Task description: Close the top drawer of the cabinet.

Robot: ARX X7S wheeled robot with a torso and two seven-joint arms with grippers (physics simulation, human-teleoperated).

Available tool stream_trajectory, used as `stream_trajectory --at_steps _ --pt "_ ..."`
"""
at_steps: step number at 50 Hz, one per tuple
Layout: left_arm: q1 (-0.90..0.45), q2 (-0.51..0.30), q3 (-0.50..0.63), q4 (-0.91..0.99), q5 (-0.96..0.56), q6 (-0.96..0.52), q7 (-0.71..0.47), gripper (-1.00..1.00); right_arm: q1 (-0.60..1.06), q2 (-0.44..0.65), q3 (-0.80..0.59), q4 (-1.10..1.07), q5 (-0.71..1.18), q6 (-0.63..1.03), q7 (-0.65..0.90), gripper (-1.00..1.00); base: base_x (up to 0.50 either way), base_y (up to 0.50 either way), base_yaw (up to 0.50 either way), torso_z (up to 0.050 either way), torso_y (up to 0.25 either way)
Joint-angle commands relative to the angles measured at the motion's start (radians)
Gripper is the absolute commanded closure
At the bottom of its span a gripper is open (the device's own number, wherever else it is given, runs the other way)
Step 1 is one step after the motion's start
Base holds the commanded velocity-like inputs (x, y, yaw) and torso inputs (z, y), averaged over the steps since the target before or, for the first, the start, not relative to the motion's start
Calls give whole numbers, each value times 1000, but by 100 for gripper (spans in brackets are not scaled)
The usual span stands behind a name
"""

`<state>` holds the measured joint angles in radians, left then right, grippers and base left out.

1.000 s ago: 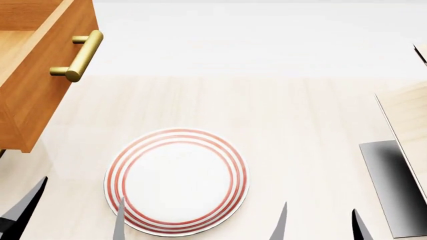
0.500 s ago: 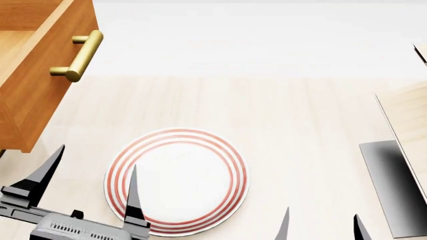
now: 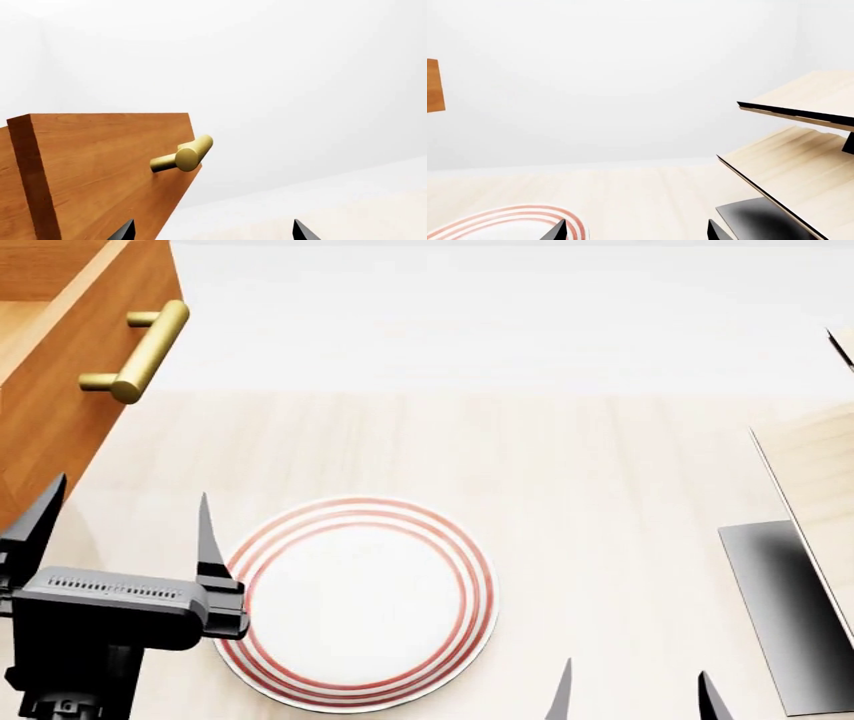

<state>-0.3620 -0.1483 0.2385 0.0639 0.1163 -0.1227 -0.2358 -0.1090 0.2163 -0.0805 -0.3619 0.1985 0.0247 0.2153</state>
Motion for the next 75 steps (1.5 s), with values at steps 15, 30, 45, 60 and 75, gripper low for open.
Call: stream_trajectory --at_steps 15,30,45,60,75 --pt "-58 -2 -33 -78 -44 -8 -43 -100 3 10 -14 11 7 -7 11 -100 0 0 0 0 0" --pt "-96 -6 -59 -107 -73 -31 -63 -100 7 19 -24 16 13 -9 20 -100 0 0 0 0 0" --pt "-137 -19 -92 -127 -108 -55 -74 -100 5 29 -34 19 17 -16 32 -100 0 0 0 0 0" --pt "-192 -30 -112 -200 -124 -54 -91 -100 9 32 -44 31 20 -22 36 -100 0 0 0 0 0" --pt "-249 -33 -148 -307 -153 -38 -115 -100 10 37 -51 37 21 -29 42 -100 0 0 0 0 0"
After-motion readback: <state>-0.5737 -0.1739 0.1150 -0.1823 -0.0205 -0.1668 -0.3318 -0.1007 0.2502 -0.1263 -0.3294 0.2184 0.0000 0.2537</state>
